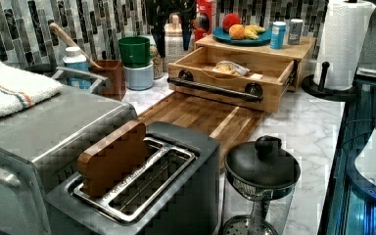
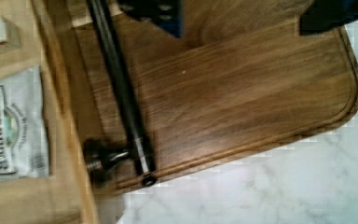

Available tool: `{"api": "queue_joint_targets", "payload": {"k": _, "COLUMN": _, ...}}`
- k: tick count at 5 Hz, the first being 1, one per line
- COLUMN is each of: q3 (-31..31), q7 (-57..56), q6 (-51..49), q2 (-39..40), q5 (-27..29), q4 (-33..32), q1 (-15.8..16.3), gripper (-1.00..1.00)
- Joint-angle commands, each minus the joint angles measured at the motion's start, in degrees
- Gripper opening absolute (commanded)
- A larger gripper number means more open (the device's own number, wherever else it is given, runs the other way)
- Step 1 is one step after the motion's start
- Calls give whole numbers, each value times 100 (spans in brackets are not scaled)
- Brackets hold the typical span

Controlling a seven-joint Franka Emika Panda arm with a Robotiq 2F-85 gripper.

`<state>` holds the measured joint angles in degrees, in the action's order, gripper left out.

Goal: Close the drawer.

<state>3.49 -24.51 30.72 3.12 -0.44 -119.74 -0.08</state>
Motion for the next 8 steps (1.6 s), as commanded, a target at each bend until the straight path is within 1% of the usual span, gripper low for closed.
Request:
{"api": "queue_joint_targets", "payload": {"k": 1, "q3": 205, "q7": -1390, "q6": 969, "q2": 355, "q5": 30, "q4": -801, "q1": 50, "gripper": -100}}
{"api": "queue_joint_targets", "payload": {"k": 2, "q3": 171, "q7": -1518, "q6": 1318, "q2": 577, "q5": -267, "q4": -896, "q1": -35, "gripper": -100}}
{"api": "queue_joint_targets", "payload": {"k": 3, "q3": 86, "q7": -1609, "q6": 1372, "q2": 724, "q5": -325, "q4": -927, "q1": -115, "gripper": -100}}
{"api": "queue_joint_targets", "payload": {"k": 4, "q3": -48, "q7": -1742, "q6": 1361, "q2": 680, "q5": -520, "q4": -983, "q1": -172, "gripper": -100}}
{"api": "queue_joint_targets", "payload": {"k": 5, "q3": -139, "q7": -2148, "q6": 1374, "q2": 581, "q5": -570, "q4": -1018, "q1": -376, "gripper": -100}}
{"api": "queue_joint_targets", "payload": {"k": 6, "q3": -222, "q7": -2456, "q6": 1561, "q2": 452, "q5": -831, "q4": -1099, "q1": -665, "gripper": -100}}
{"api": "queue_joint_targets", "payload": {"k": 7, "q3": -467, "q7": -2842, "q6": 1730, "q2": 448, "q5": -919, "q4": -1056, "q1": -836, "gripper": -100}}
{"api": "queue_joint_targets", "payload": {"k": 8, "q3": -558, "q7": -3132, "q6": 1487, "q2": 483, "q5": -931, "q4": -805, "q1": -1154, "gripper": -100}}
